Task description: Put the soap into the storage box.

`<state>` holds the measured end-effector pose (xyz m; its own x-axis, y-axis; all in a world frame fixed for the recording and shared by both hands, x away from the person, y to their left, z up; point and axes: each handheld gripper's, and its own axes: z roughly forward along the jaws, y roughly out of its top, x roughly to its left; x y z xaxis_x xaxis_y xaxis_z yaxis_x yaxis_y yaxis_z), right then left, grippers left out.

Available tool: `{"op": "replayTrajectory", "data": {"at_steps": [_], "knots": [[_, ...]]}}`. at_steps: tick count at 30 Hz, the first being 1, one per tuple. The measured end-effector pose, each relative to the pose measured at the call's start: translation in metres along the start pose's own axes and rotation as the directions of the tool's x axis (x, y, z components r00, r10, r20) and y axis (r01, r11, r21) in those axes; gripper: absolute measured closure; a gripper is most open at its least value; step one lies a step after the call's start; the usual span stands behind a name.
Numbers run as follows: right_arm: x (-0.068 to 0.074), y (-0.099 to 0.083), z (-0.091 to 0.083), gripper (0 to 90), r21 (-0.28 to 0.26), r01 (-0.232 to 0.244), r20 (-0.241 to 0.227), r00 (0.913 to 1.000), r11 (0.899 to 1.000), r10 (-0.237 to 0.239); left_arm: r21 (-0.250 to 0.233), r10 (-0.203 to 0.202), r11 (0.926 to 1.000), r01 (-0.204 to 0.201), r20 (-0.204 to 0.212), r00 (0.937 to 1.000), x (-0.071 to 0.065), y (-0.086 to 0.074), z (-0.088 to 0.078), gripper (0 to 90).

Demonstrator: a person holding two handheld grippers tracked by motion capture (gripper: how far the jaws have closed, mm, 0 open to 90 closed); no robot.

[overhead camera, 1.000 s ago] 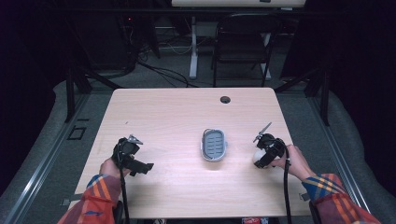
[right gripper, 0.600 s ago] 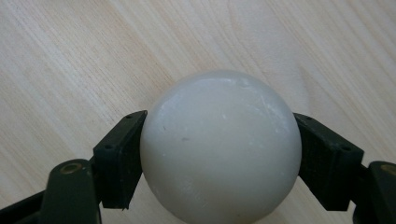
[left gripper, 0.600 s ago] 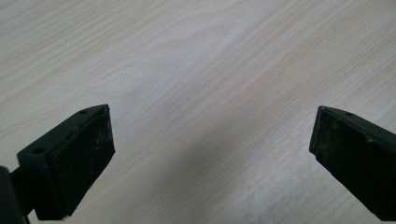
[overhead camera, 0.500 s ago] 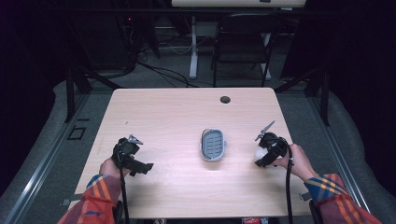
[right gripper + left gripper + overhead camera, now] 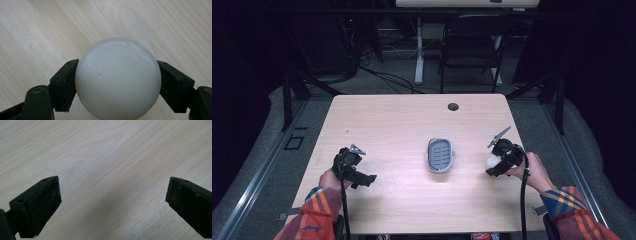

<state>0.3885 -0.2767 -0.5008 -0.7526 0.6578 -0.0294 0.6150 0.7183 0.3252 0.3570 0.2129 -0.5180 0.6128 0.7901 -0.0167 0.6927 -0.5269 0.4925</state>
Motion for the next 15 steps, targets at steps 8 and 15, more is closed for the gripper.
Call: {"op": "replayTrajectory", "data": {"at_steps": [8,15], "knots": [[0.006,0.015,-0.003,23.7,-0.026,0.018,0.007,0.9998,1.0,-0.017,0.006,0.002,1.0,-0.002,-0.001,1.0,0.0,0.0,0.001,0.1],[0.01,0.022,-0.004,23.7,-0.021,0.033,0.016,0.9993,0.999,-0.033,0.008,-0.003,1.0,0.003,-0.002,1.0,0.0,0.0,0.001,0.2]]}}
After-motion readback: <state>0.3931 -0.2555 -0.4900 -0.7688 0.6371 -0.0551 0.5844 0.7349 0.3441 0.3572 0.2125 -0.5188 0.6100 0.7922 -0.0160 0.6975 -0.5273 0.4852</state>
